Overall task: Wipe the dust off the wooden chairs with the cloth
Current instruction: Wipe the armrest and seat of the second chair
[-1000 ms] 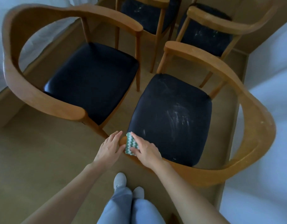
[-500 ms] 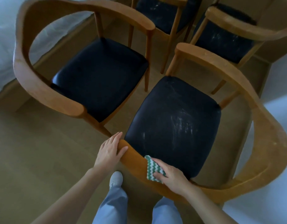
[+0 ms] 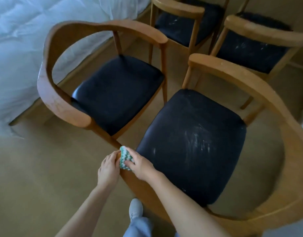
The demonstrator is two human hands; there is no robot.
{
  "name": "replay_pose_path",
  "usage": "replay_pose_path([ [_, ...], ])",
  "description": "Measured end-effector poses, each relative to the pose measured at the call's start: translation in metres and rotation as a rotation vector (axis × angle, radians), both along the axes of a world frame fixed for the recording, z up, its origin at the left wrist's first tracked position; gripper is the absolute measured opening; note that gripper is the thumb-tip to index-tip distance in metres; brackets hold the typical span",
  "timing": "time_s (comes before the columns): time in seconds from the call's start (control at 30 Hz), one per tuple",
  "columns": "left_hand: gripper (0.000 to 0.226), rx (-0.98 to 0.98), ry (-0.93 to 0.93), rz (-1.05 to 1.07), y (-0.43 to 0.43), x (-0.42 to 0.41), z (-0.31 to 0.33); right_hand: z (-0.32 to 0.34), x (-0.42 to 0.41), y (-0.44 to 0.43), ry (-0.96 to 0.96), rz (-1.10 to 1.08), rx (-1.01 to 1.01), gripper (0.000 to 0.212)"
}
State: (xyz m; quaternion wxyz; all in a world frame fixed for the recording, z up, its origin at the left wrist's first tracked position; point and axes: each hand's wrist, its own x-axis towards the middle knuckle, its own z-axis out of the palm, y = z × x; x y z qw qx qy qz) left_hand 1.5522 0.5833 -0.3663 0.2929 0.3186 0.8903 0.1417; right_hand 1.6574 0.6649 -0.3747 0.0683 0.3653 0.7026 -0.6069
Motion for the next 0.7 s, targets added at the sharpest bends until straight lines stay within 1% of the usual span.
replay_pose_path([
  [0.17,0.032,-0.029,-0.044,-0.016,0.0,-0.002,-0.001,0.003,0.025,-0.006,-0.05,0.045,0.034,0.058],
  [0.43,0.037,-0.062,-0.088,0.008,-0.001,0.001,0.008,0.009,0.122,-0.035,-0.216,0.117,0.137,0.057],
  [0.53,0.038,-0.058,-0.097,0.002,-0.001,0.002,0.009,0.01,0.119,-0.036,-0.239,0.105,0.145,0.056],
  [0.6,0.038,-0.059,-0.093,0.004,-0.001,0.002,0.009,0.012,0.1,-0.036,-0.241,0.072,0.164,0.055],
  [0.7,0.038,-0.073,-0.081,-0.004,-0.001,0.002,0.009,0.019,0.061,-0.037,-0.228,0.021,0.243,0.053],
])
